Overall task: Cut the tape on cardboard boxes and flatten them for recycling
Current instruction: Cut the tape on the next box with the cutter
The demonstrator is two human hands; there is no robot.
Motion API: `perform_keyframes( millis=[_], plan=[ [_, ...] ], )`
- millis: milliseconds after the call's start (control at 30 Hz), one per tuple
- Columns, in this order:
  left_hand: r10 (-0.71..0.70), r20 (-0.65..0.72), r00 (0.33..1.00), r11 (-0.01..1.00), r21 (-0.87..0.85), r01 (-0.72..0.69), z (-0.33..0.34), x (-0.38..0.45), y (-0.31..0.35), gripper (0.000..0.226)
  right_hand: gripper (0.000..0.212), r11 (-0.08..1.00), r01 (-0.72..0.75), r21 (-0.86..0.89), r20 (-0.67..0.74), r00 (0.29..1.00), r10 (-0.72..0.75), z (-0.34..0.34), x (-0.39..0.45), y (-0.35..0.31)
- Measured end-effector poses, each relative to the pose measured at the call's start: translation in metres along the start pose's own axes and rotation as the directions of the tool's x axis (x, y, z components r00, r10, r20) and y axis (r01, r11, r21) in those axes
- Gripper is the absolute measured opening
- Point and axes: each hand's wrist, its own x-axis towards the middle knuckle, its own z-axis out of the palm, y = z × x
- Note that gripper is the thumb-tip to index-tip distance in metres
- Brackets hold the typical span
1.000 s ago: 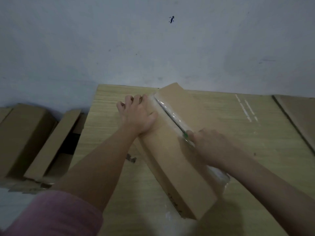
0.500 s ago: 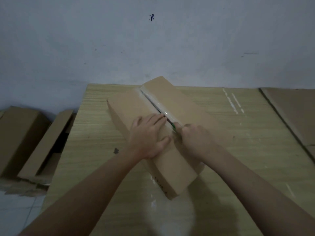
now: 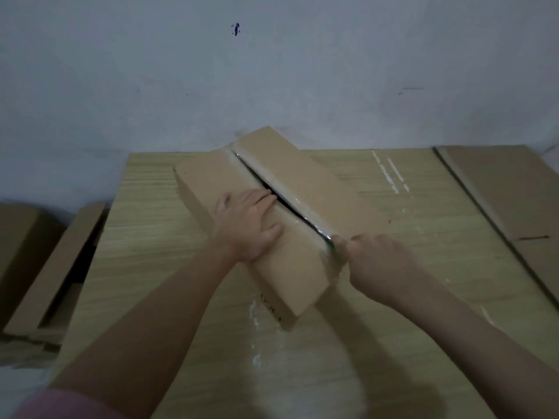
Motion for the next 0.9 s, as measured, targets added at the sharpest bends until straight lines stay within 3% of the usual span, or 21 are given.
perform_keyframes(
  millis=[233, 367, 433, 567, 667, 767, 900],
  plan=[
    [0.002, 0.044, 0.999, 0.999, 0.036, -0.003, -0.003, 0.001, 0.002, 0.094, 0.045, 0.999, -0.033, 0.025, 0.029, 0.999, 0.032, -0.002, -0.025, 0.009],
    [-0.015, 0.09, 0.996, 0.993, 0.115, 0.004, -0.005, 0.003, 0.011, 0.073, 0.051, 0.996, -0.05, 0.077, 0.019, 0.999, 0.048, 0.009, -0.036, 0.011],
    [0.015, 0.092, 0.996, 0.99, 0.136, -0.027, -0.005, 0.003, 0.02, 0.077, 0.061, 0.988, -0.064, 0.137, 0.008, 0.998, 0.064, 0.023, -0.036, 0.016],
    [0.148, 0.063, 0.987, 0.988, 0.025, -0.15, 0.001, -0.016, 0.041, 0.093, 0.059, 0.957, -0.014, 0.29, -0.141, 0.988, 0.057, 0.058, -0.033, 0.027],
    [0.248, 0.035, 0.968, 0.968, -0.032, -0.247, 0.004, -0.03, 0.05, 0.091, 0.058, 0.915, 0.037, 0.403, -0.264, 0.961, 0.077, 0.077, -0.031, 0.029],
    [0.252, 0.074, 0.965, 0.968, -0.005, -0.253, -0.001, -0.028, 0.052, 0.1, 0.053, 0.9, 0.059, 0.433, -0.392, 0.911, 0.129, 0.093, -0.027, 0.029],
    [0.136, 0.052, 0.989, 0.983, 0.115, -0.141, 0.0, -0.025, 0.052, 0.109, 0.054, 0.841, 0.08, 0.535, -0.419, 0.89, 0.182, 0.1, -0.013, 0.019]
  ],
)
